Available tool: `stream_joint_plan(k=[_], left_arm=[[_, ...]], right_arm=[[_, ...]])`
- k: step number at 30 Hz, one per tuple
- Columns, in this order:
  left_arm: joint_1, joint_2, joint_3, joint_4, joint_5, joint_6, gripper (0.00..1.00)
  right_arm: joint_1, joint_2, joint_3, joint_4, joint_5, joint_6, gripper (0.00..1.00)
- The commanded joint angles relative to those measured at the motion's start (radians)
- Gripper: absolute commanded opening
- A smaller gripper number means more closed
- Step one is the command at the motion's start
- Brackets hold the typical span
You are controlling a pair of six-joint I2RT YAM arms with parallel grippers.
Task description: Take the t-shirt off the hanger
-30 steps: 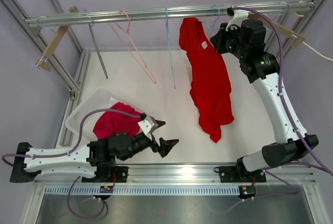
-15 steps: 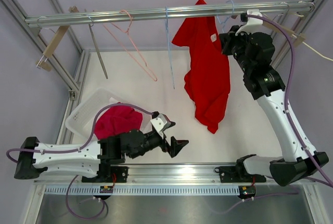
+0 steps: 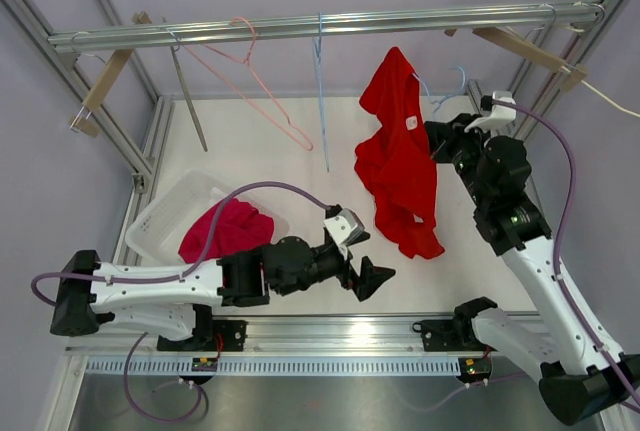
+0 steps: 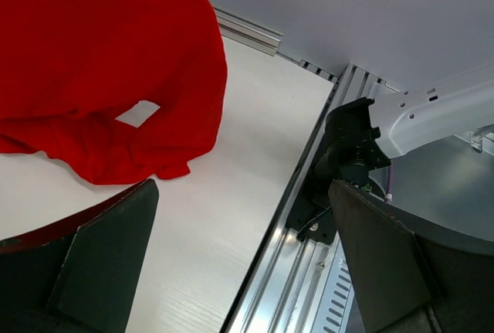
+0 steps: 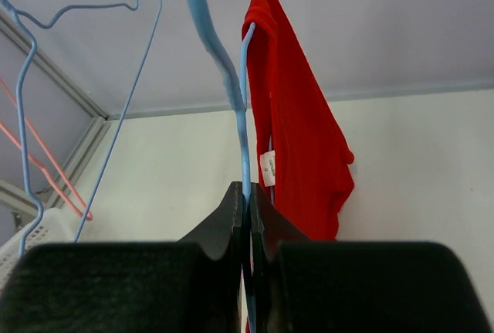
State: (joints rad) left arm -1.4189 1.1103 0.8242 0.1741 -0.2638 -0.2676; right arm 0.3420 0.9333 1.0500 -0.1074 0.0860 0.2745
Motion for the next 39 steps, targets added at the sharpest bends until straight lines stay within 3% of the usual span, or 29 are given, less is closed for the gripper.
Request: stream_joint_plan(k=[1,8,20,23,25,27,28,31,39], left_arm=[[-0.003,0.067,0.087,0.05,0.052,-0.039,0.99],[-0.003,0.213,0.208,0.038,0.038,-0.067,0.99],[-0.003,0.382,0.354,0.018,-0.018,-0.093,0.98],[-0.003,0.398,0.352,0.021,-0.031,-0.09,0.9],[-0.003,0.395,0.346,0.03,-0.052,-0.088,0.77],[-0.003,0.387,0.337,0.038,-0.055,-0.084,0.54],[-0.003,0.378,0.332,0.042,-0.049,-0.082,0.29],[-0.005,0.365,0.32,0.047,-0.019,-0.081,0.0],[-0.061,0.347,0.221,0.044,0.093,-0.101,0.0]], right_arm=[[0.035,-0.08,-0.031,0.107,0.044,0.12,0.0],[0.097,-0.165,-0.039,0.071,0.067,0.167,0.0],[0.111,-0.205,0.079,0.066,-0.052,0.229,0.0],[0.112,-0.209,0.107,0.069,-0.08,0.239,0.0],[0.112,-0.211,0.119,0.069,-0.081,0.247,0.0],[0.112,-0.212,0.122,0.068,-0.109,0.247,0.0],[0.112,-0.212,0.122,0.068,-0.109,0.247,0.0],[0.112,-0.202,0.131,0.069,-0.112,0.235,0.0],[0.112,-0.085,0.197,0.156,-0.065,0.18,0.0]])
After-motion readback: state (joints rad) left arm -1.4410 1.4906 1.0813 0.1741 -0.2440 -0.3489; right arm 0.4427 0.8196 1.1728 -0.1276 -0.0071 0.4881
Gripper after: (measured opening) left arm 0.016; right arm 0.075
